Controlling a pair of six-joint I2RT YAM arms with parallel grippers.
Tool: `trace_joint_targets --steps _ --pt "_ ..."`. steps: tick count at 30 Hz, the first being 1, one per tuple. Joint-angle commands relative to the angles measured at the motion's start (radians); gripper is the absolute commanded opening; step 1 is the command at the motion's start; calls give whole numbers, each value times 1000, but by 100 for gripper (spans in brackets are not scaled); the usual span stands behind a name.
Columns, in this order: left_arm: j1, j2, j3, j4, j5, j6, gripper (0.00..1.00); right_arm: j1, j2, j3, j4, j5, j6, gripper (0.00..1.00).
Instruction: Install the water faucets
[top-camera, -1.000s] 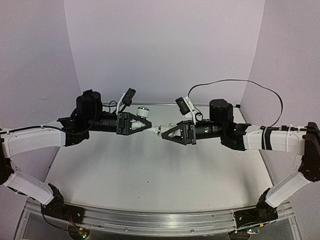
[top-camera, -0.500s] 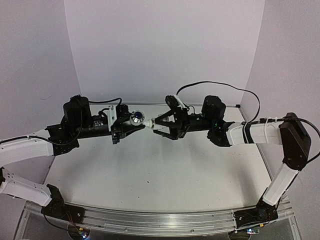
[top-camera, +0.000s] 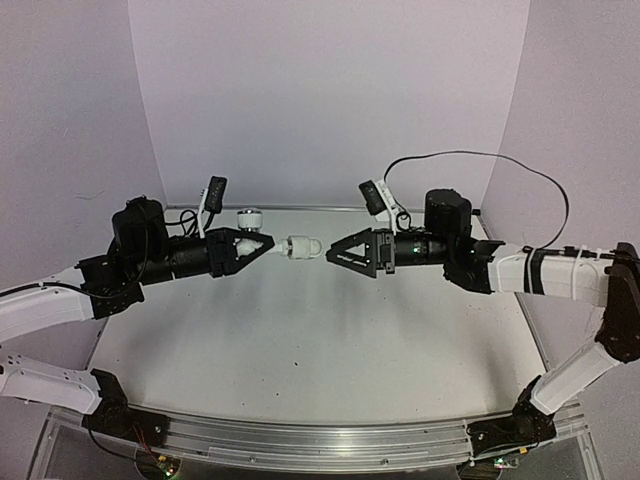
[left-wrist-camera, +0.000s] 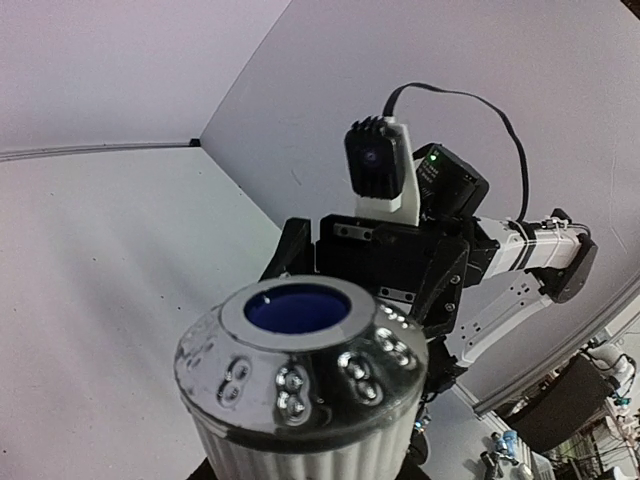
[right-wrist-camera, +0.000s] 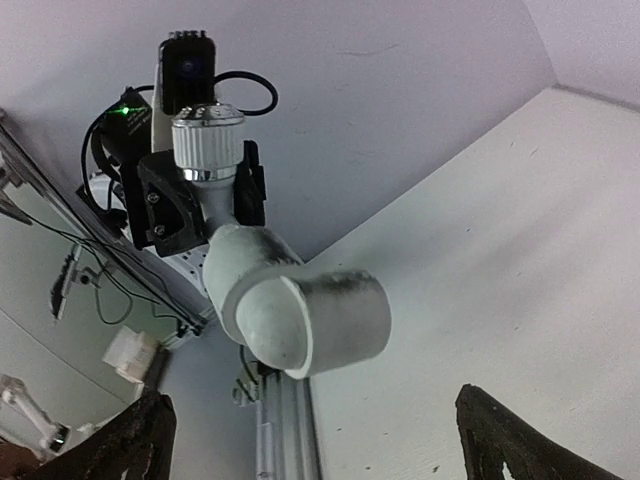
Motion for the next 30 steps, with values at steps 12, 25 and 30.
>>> trace_joint_targets --steps 12,25,30 --pt "72 122 191 4 318 -244 0 91 23 193 -143 80 -379 88" --pt "69 91 158 16 336 61 0 112 76 186 42 49 57 3" --pt "37 18 44 13 487 1030 0 108 135 262 142 -169 474 0"
